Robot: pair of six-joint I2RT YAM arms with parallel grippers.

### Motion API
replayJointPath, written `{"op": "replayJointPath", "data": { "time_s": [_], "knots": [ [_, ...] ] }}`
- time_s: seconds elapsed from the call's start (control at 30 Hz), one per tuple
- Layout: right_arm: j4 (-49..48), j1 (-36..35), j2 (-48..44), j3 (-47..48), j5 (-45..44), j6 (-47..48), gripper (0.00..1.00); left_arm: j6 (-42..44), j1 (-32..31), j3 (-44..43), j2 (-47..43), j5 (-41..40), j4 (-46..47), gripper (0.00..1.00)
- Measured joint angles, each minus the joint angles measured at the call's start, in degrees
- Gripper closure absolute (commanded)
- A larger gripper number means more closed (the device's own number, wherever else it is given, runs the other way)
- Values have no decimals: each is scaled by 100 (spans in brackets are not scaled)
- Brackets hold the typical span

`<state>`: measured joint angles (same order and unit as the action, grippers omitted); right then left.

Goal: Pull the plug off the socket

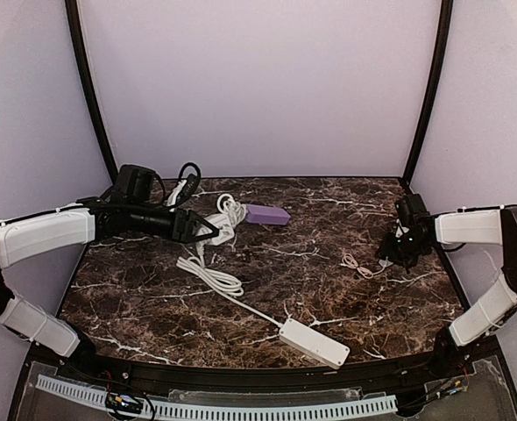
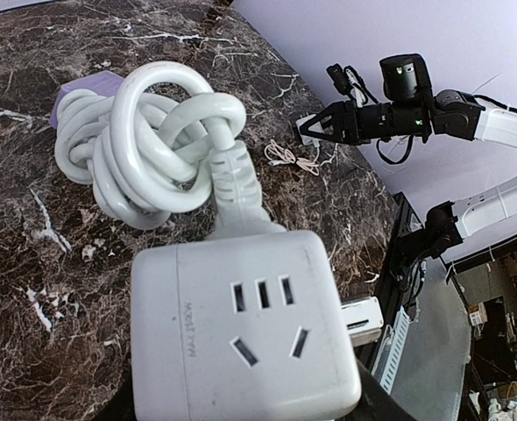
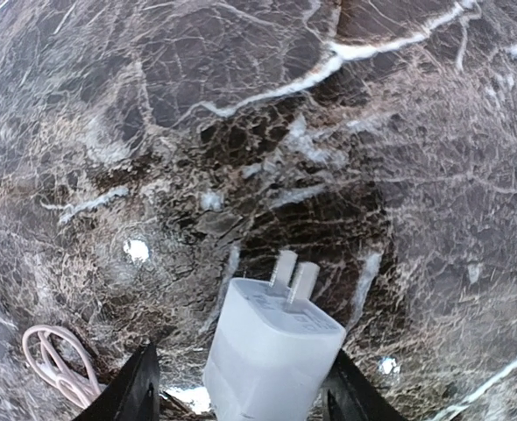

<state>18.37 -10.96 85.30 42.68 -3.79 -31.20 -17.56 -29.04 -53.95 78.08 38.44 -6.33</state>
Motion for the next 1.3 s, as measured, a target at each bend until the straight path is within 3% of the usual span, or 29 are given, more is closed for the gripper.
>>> {"op": "replayJointPath", "data": {
  "time_s": [0.23,0.37,0.67,0.87,1.03,1.3],
  "knots": [
    [-37,26,-9,-2,-57,-22,15,2,2,0,0,0,-2,97],
    [-17,55,-122,-37,-94,-68,7,0,2,0,0,0,-2,97],
    [245,101,-992,-37,-76,-44,7,0,0,0,0,-4,0,97],
    [264,-24,-1827,-37,525,127,8,-2,0,2,0,31,42,97],
    [249,-590,-2249,7,1071,186,8,-4,0,59,0,221,227,99],
    [-94,-1902,-2159,203,1589,-79,11,72,-216,164,0,361,417,99]
  ]
}}
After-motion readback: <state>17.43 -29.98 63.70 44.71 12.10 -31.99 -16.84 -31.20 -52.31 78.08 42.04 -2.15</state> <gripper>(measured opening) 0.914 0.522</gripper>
